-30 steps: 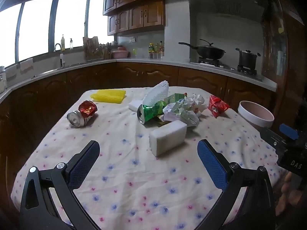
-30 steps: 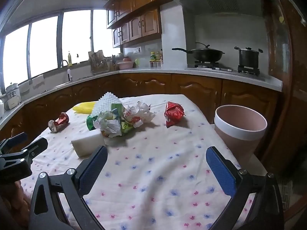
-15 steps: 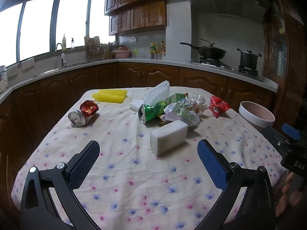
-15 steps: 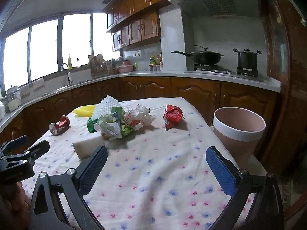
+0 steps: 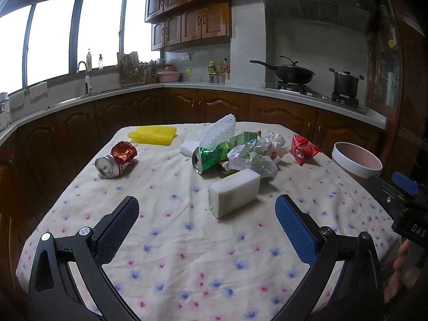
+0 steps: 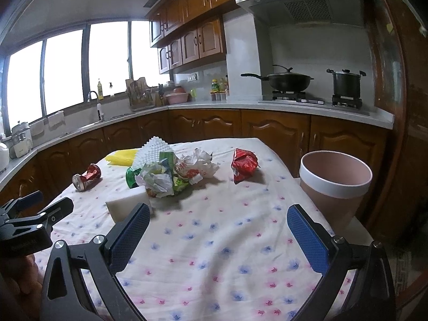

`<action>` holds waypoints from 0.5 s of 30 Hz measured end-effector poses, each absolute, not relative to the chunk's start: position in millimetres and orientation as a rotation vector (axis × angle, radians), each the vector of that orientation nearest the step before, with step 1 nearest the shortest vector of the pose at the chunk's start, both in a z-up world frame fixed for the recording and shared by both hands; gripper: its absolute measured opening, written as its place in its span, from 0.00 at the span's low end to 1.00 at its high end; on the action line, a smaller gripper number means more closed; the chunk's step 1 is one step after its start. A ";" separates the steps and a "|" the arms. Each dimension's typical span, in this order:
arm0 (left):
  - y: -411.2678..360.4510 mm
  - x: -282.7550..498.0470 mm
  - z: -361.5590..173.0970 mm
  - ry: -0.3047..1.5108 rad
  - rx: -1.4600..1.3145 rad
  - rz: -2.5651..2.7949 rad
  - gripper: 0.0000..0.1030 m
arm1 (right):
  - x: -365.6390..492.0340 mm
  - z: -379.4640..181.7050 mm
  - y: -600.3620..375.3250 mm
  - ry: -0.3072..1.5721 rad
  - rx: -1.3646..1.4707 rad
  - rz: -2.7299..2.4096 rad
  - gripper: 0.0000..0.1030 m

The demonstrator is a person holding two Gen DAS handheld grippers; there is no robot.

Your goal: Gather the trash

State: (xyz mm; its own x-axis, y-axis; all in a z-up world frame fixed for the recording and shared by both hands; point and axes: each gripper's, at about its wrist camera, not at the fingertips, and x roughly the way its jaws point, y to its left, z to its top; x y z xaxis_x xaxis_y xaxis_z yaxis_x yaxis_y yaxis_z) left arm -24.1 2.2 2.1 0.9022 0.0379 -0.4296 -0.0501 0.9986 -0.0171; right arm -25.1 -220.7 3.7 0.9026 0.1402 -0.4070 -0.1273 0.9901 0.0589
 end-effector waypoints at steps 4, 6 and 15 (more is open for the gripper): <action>1.7 -24.6 2.1 0.444 -0.028 0.048 1.00 | -25.4 4.4 -220.3 0.423 0.035 0.142 1.00; 1.9 -24.6 2.0 0.444 -0.030 0.046 1.00 | -25.5 4.3 -219.9 0.422 0.034 0.144 1.00; 1.2 -24.9 2.5 0.443 -0.027 0.047 1.00 | -27.9 6.9 -219.1 0.420 0.040 0.149 1.00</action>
State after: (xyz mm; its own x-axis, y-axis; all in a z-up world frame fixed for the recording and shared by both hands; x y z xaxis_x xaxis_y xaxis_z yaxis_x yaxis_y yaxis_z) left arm -24.9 1.2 2.5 0.9023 0.0392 -0.4292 -0.0509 0.9986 -0.0159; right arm -27.9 -219.1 6.9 0.9024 0.1519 -0.4032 -0.1354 0.9884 0.0693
